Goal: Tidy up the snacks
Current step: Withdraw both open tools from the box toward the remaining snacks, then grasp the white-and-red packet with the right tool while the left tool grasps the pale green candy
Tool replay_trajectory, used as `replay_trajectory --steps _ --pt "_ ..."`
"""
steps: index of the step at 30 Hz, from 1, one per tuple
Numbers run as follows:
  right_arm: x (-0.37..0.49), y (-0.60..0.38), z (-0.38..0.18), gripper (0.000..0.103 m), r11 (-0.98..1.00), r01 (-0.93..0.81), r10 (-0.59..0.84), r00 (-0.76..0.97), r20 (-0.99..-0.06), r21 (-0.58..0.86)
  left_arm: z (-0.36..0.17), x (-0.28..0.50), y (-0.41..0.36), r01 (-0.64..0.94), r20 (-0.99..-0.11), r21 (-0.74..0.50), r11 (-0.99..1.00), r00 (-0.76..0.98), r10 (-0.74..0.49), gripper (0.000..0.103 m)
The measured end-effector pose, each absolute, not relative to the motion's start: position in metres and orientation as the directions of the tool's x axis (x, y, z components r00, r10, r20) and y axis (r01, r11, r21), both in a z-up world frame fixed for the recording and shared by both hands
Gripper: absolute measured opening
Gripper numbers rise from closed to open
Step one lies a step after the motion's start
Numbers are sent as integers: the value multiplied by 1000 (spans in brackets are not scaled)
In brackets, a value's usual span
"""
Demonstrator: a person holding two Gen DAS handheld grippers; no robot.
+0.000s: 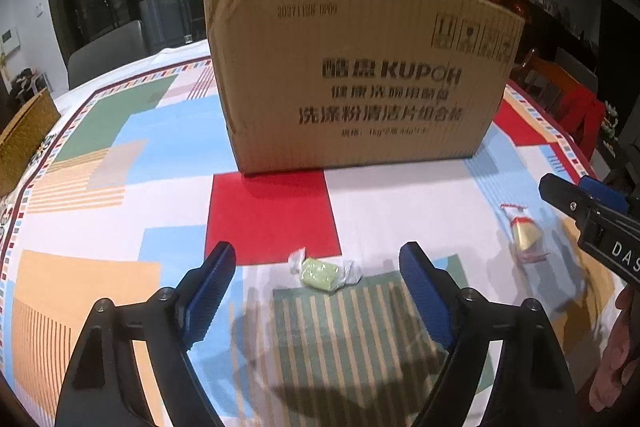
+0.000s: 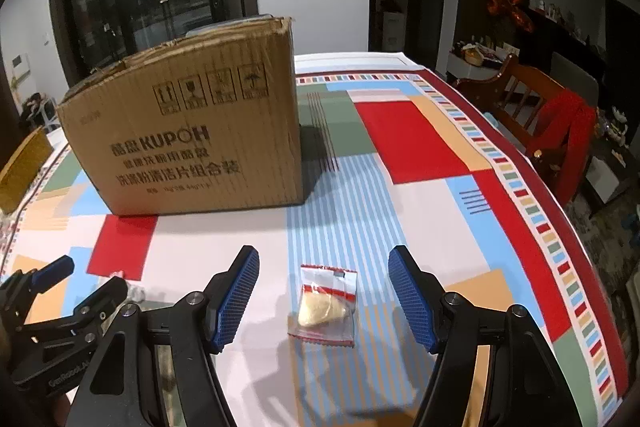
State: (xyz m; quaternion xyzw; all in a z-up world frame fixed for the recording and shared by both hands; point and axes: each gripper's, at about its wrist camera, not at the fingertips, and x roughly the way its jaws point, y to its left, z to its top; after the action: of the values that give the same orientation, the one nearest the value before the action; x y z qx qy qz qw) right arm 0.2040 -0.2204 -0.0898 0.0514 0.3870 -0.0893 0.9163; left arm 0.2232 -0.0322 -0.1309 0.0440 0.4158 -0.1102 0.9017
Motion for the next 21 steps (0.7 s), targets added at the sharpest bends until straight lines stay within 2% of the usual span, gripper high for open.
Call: replay_trajectory --steps 14,21 --pt "209 -220 -110 68 976 219 -129 649 -750 21 -148 229 -31 245 -784 -10 969 599 -160 73" --pt "213 -221 -120 68 975 223 -133 634 -762 16 -155 232 -31 245 -792 -12 970 590 -158 72"
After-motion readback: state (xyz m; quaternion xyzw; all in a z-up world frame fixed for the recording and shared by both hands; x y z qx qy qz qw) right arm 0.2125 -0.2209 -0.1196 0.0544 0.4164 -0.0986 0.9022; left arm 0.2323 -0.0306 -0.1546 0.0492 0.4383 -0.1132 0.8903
